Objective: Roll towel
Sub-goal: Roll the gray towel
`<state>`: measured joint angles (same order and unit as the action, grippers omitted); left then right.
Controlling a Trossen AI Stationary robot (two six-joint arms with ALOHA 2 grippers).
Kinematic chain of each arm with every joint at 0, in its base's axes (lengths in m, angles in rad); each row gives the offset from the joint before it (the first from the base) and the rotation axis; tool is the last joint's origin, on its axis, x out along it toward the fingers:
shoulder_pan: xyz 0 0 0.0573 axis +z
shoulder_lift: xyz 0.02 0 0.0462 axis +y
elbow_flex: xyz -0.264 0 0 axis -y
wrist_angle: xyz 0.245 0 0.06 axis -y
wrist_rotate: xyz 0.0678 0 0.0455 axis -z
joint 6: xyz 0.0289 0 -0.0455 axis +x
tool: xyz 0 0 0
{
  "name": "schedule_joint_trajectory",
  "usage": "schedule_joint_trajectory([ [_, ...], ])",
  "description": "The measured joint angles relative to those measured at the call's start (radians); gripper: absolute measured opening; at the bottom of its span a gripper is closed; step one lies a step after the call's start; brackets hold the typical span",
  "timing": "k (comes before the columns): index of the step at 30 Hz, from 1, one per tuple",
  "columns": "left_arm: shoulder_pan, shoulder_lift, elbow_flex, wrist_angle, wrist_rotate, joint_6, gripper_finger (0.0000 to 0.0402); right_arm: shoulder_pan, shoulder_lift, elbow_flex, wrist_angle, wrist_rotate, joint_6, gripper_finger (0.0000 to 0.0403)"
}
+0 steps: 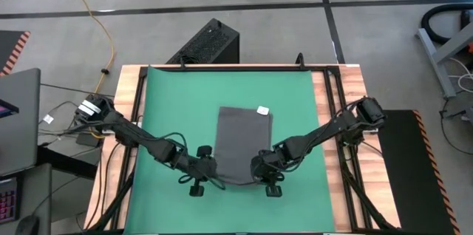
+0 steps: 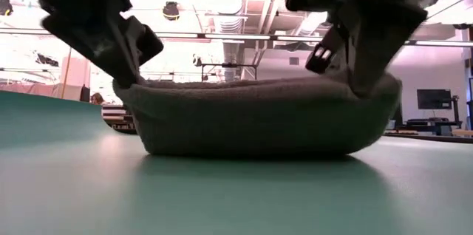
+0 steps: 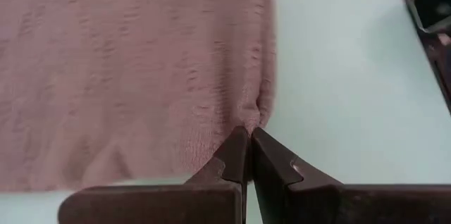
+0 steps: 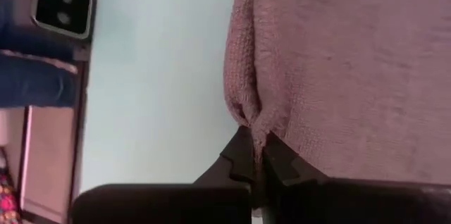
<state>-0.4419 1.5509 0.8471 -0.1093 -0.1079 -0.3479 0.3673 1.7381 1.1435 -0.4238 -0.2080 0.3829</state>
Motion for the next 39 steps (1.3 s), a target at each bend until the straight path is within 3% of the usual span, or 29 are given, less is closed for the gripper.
schedule_joint_trajectory([
  [15,0.172,0.0,0.0,-0.008,0.121,-0.068,0.0,-0.051,-0.01,0.001,-0.109,0.04,0.118,0.0016],
  [21,0.178,0.005,-0.001,-0.056,0.119,-0.052,0.0,-0.05,-0.001,-0.001,-0.144,0.109,0.117,0.0016],
  [25,0.178,0.005,-0.014,-0.048,0.071,-0.046,0.0,-0.05,-0.001,-0.005,-0.149,0.144,0.117,0.0016],
  [34,0.18,0.051,-0.032,0.026,0.069,-0.046,0.0,-0.051,0.003,-0.006,-0.167,0.207,0.114,0.0016],
  [39,0.18,0.074,-0.033,0.012,0.061,-0.053,0.0,-0.051,0.06,-0.006,-0.187,0.223,0.115,0.0016],
])
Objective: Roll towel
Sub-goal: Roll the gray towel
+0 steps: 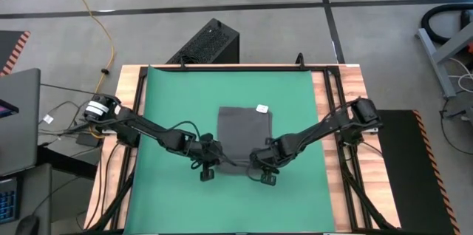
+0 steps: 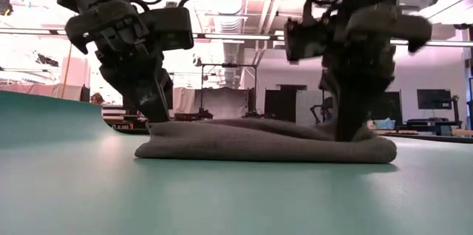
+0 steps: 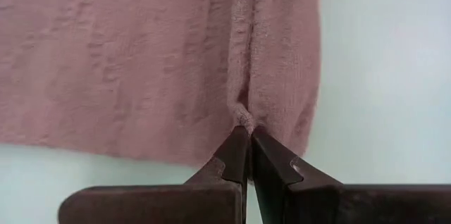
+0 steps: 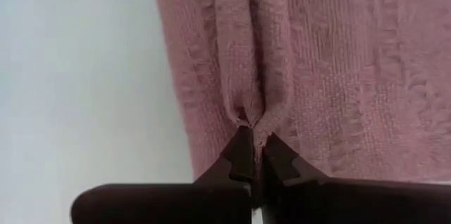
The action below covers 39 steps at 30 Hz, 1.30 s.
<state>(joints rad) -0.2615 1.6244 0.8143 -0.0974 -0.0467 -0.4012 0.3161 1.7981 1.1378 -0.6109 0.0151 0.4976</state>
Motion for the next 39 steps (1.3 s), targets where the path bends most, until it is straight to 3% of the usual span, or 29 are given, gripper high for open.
schedule_joint_trajectory([
  [8,-0.002,-0.004,0.002,-0.011,-0.012,-0.001,0.0,-0.005,0.05,0.004,-0.002,0.028,0.011,0.0017],
  [12,-0.007,-0.039,0.002,-0.022,0.01,0.086,0.0002,-0.012,0.044,0.003,-0.002,0.044,0.016,0.0017],
  [21,-0.013,-0.182,0.001,-0.115,-0.058,0.096,0.0065,-0.015,0.045,0.001,0.003,0.041,0.014,0.0017],
  [24,-0.044,-0.183,0.0,0.001,-0.042,0.17,0.0074,-0.015,0.045,0.0,0.017,0.041,0.003,0.0017],
  [26,-0.082,-0.167,0.003,0.112,-0.031,0.287,0.0067,-0.018,0.046,0.0,0.018,0.04,0.003,0.0017],
  [29,-0.125,-0.137,0.001,0.138,-0.098,0.386,0.0038,-0.02,0.046,0.0,0.02,0.04,0.003,0.0017],
  [32,-0.123,-0.093,0.001,0.148,-0.128,0.386,0.0007,-0.023,0.046,0.0,0.024,0.038,-0.006,0.0017],
  [35,-0.113,-0.032,0.001,0.177,-0.179,0.353,0.0006,-0.023,0.047,0.0,0.028,0.036,-0.023,0.0017],
  [39,-0.1,0.027,0.003,0.236,-0.152,0.338,0.0002,-0.024,0.047,0.0,0.028,0.034,-0.027,0.0017],
])
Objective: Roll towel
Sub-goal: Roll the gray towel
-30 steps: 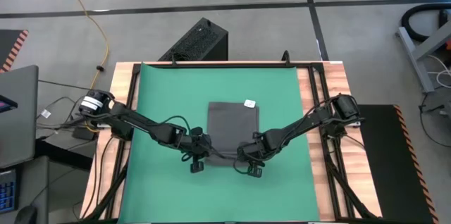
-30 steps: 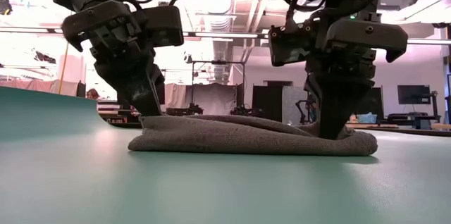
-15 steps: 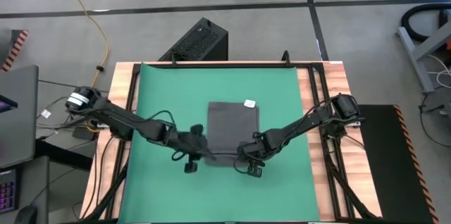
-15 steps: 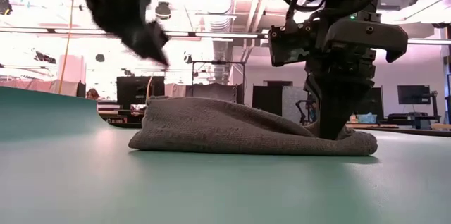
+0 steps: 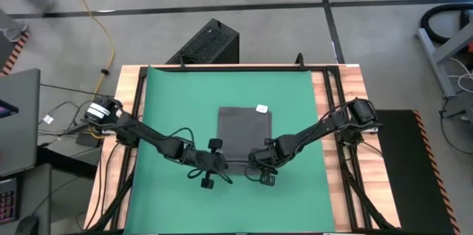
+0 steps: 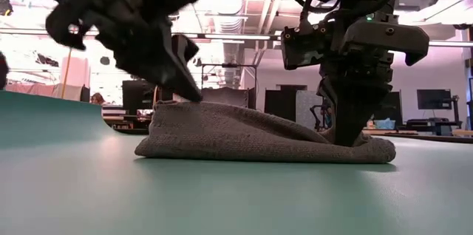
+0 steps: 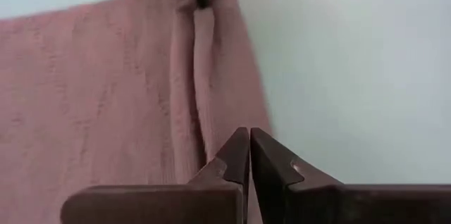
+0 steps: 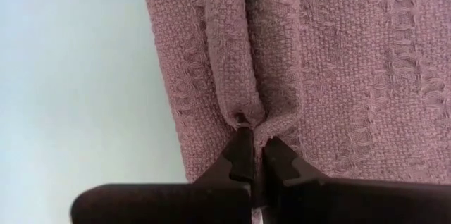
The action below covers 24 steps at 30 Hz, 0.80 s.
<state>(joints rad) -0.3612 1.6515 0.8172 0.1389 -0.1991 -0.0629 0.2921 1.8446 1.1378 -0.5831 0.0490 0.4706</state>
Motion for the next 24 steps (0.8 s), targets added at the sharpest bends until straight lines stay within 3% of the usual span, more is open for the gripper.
schedule_joint_trajectory([
  [6,0.002,0.071,-0.002,-0.018,-0.065,-0.048,0.0,0.0,0.0,0.0,0.001,-0.001,0.0,0.0017],
  [12,0.022,0.096,-0.001,-0.027,-0.052,-0.114,0.0,0.0,0.0,-0.001,0.003,0.0,0.0,0.0025],
  [18,0.037,0.103,-0.001,-0.047,0.013,-0.126,0.0,0.001,-0.021,-0.004,-0.006,0.061,-0.003,0.0058],
  [24,0.036,0.103,-0.001,-0.069,0.015,-0.126,0.0,-0.004,-0.145,-0.003,-0.04,0.134,-0.058,0.0102],
])
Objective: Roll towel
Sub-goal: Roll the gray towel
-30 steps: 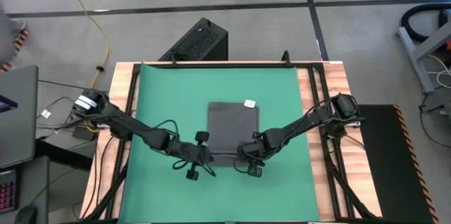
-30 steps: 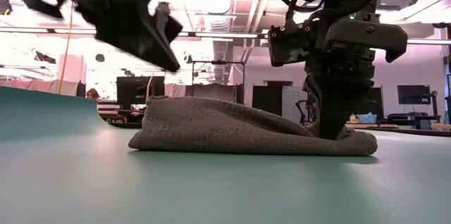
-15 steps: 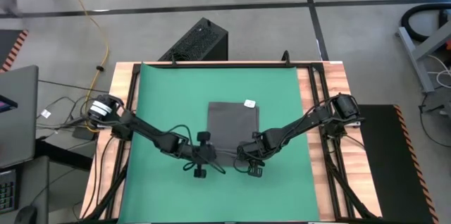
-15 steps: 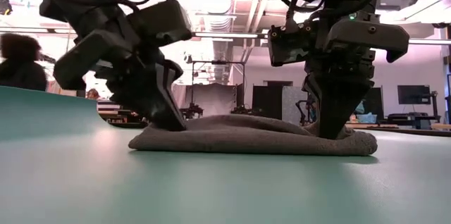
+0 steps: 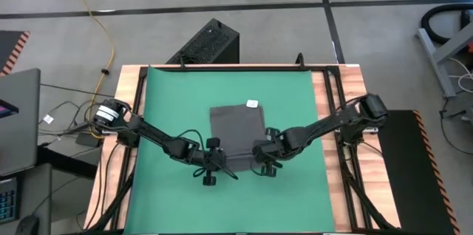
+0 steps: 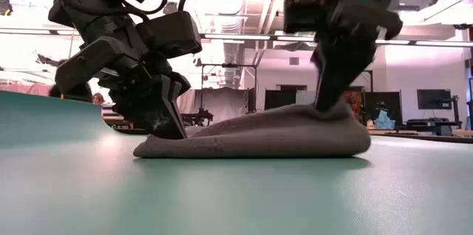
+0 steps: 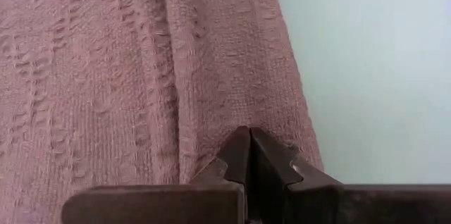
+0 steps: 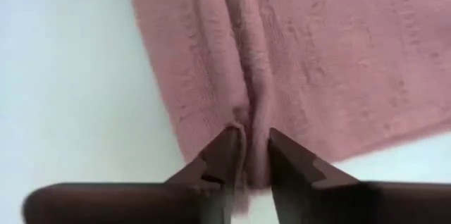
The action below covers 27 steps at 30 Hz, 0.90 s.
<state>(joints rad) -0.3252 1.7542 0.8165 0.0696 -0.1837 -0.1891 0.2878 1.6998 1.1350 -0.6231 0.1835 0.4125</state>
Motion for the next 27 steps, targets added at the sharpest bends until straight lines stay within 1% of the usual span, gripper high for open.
schedule_joint_trajectory([
  [4,0.0,0.0,0.0,0.001,-0.004,-0.002,0.0,0.002,-0.067,-0.001,-0.08,0.003,-0.016,0.014],
  [6,0.0,0.0,0.0,0.0,-0.005,-0.001,0.0,0.003,-0.098,-0.001,-0.089,0.012,-0.048,0.0159],
  [9,0.0,0.0,0.0,-0.002,-0.005,-0.004,0.0,0.02,-0.134,-0.001,-0.063,0.03,-0.145,0.0181],
  [11,0.0,0.0,0.0,-0.003,-0.005,-0.005,0.0,0.045,-0.143,-0.001,-0.022,0.027,-0.24,0.0185],
  [13,0.0,0.0,0.0,-0.008,-0.005,-0.005,0.0,0.067,-0.14,0.0,0.016,0.004,-0.307,0.0179],
  [16,0.0,0.0,0.0,-0.015,-0.006,-0.008,0.0,0.086,-0.111,0.0,0.058,-0.018,-0.336,0.0155],
  [19,0.0,0.0,0.0,-0.019,-0.006,-0.007,0.0,0.082,-0.081,0.0,0.089,-0.017,-0.336,0.0129],
  [22,0.0,0.0,0.0,-0.019,-0.007,-0.002,0.0,0.066,-0.045,-0.002,0.075,0.007,-0.343,0.0112],
  [27,0.0,0.0,0.0,-0.03,-0.007,-0.002,0.0,0.021,-0.008,-0.09,0.128,-0.003,-0.332,0.0097],
])
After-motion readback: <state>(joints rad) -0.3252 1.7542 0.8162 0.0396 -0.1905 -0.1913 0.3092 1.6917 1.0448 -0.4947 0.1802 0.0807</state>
